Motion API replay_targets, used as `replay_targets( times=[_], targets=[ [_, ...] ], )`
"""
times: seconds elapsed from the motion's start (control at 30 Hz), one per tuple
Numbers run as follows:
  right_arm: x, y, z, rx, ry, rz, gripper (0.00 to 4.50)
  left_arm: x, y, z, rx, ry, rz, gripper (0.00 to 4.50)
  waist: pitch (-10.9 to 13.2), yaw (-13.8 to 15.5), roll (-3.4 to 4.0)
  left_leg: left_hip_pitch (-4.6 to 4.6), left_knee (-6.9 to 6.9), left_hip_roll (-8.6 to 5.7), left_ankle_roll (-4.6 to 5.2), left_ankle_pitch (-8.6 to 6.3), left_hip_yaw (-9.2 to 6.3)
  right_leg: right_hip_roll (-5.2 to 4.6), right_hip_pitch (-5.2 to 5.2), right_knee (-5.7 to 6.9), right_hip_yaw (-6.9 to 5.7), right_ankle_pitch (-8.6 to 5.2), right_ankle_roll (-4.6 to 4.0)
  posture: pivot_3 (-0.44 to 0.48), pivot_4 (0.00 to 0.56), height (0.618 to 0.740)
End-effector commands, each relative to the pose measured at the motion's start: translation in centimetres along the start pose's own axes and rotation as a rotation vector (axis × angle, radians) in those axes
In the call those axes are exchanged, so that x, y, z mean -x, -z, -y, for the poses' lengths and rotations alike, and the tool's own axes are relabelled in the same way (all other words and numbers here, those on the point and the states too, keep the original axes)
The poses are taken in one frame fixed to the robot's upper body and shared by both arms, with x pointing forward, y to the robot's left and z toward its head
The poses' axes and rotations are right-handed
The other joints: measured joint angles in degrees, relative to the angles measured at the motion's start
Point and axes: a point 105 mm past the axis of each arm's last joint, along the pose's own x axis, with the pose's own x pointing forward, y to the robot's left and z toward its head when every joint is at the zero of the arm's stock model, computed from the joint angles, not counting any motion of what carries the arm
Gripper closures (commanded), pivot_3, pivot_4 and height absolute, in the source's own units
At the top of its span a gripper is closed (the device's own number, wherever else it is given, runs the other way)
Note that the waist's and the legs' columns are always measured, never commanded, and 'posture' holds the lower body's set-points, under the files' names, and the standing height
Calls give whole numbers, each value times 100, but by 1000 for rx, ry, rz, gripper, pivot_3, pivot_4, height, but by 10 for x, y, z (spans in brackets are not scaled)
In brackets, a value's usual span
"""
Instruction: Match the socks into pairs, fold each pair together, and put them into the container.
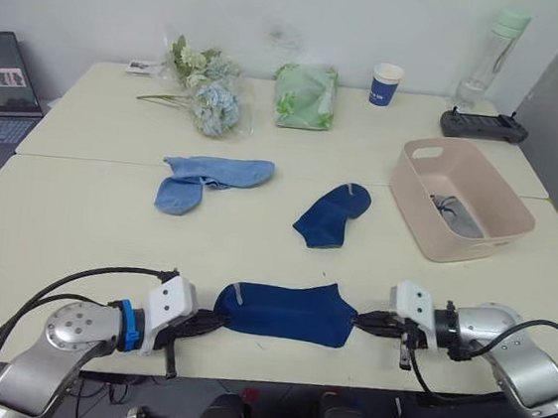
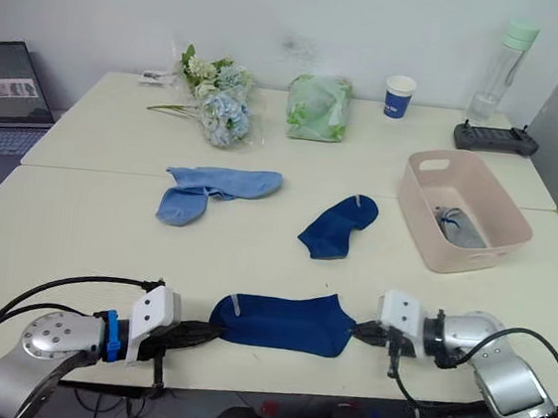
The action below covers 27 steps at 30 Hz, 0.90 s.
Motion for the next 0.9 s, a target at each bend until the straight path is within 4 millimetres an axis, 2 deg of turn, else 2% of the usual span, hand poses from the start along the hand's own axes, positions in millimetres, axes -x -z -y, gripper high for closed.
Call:
replay_targets(
  times=[0.03, 0.1, 0.13, 0.23, 0.4, 0.57, 0.63, 0.83, 0.9],
  targets=[
    [17, -31, 14, -32, 119, 134, 4500, 17, -28, -21, 51, -142, 134, 4476, 0, 8, 0, -2, 0, 0, 0, 0, -4, 0, 0, 0, -3, 0, 0, 0, 150, 740],
    [23, -28, 28, -56, 230, 139, 4500, 27, -35, -40, 125, -284, 217, 4476, -1, 15, -3, -3, 1, 0, 0, 0, -6, -1, 1, -1, -4, 0, 0, 0, 150, 740],
    [25, -25, 36, -65, 290, 146, 4320, 33, -36, -50, 148, -363, 252, 4493, -2, 20, -4, -3, 1, 0, 0, 0, -7, -1, 3, -3, -4, 0, 0, 0, 150, 740],
    [26, -13, 55, -70, 438, 143, 3615, 48, -23, -74, 207, -570, 292, 3955, -3, 22, -5, 0, 3, -2, 0, 0, -4, -2, 6, -4, -3, 0, 1, 0, 150, 740],
    [23, -14, 67, -69, 559, 185, 1813, 53, -7, -84, 216, -720, 270, 2342, -3, 18, -5, -8, 1, -3, -3, 2, 2, -1, -12, 2, 3, 0, 0, 0, 150, 740],
    [14, -19, 62, -64, 550, 209, 33, 42, -8, -74, 182, -686, 262, 769, -3, 18, -5, -8, 1, -3, -4, 2, 3, -2, -12, 2, 5, 1, 0, 0, 150, 740],
    [12, -20, 61, -67, 539, 211, 0, 36, -16, -73, 137, -649, 259, 105, -4, 18, -5, -8, 1, -3, -4, 2, 3, -2, -13, 3, 5, 1, 0, 0, 150, 740],
    [8, -38, 65, -32, 549, 243, 0, -5, -70, -71, -99, -350, 247, 44, -4, 55, -5, -8, 2, -6, -5, 3, -2, 0, -7, 4, -3, 4, -2, 0, 150, 740],
    [7, -39, 66, -31, 553, 243, 0, -16, -79, -73, -142, -300, 239, 44, -4, 37, -5, -6, 2, -9, -6, 3, 4, 0, -8, 4, -6, 4, -1, 0, 150, 740]
  ],
)
